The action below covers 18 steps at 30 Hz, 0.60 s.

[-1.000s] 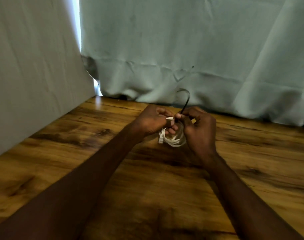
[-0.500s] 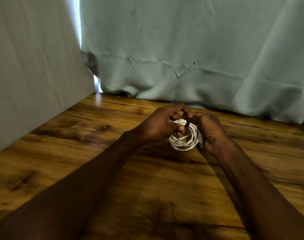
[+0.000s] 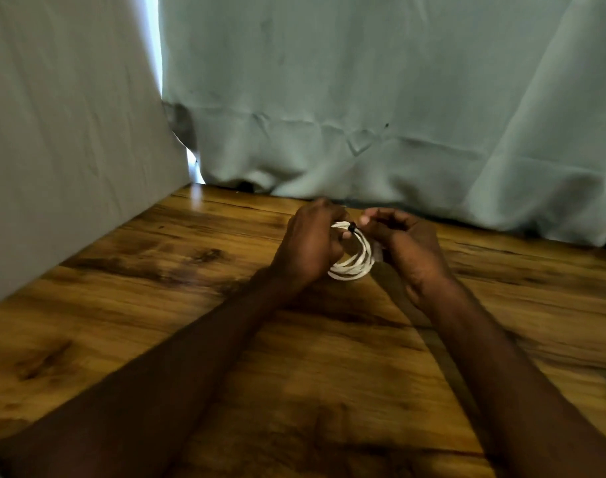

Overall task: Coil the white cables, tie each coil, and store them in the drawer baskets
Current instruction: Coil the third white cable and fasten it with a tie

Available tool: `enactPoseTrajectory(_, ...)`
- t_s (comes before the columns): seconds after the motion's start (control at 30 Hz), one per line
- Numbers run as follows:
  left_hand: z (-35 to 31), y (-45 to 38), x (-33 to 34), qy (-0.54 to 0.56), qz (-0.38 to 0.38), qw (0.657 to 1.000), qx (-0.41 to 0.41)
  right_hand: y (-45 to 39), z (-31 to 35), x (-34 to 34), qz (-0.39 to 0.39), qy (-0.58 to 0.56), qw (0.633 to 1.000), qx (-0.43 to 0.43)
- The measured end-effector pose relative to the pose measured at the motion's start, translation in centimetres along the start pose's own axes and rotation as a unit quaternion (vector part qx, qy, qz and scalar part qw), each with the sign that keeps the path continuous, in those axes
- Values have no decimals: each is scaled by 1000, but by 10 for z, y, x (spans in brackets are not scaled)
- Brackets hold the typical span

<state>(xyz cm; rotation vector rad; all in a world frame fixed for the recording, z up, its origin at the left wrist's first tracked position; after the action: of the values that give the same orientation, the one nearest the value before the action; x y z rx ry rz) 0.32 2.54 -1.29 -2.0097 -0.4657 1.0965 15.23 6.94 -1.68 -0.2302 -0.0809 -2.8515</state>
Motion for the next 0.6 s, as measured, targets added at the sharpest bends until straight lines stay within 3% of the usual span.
enactPoseTrajectory(0.13, 14, -2, -5, 114, -17, 983, -141, 10, 4, 7, -47, 211, 964, -152)
enactPoseTrajectory(0.27, 11, -1, -12, 358, -4, 891, -280, 12, 3, 8, -77, 375, 876, -292)
enactPoseTrajectory(0.37, 7, 1, -15, 426, 7, 842, -331, 13, 3, 7, -89, 431, 834, -332)
enactPoseTrajectory(0.5, 7, 1, -12, 478, -9, 800, -362, 13, 2, 3, -106, 445, 827, -327)
enactPoseTrajectory(0.6, 6, 1, -12, 460, -21, 810, -363, 16, 1, 5, -105, 399, 853, -321)
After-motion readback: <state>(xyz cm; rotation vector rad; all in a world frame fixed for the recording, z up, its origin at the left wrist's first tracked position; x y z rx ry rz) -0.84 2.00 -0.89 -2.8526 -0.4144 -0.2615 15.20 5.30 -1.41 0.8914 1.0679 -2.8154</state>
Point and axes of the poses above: each hand's wrist, its own y-axis away from the middle knuckle, its own x-axis out of the palm, z = x × y, the point moved 3 cm from there along -y, towards the middle knuckle, and after that the axes turned 14 degrees about x, right-handed, at the moved point
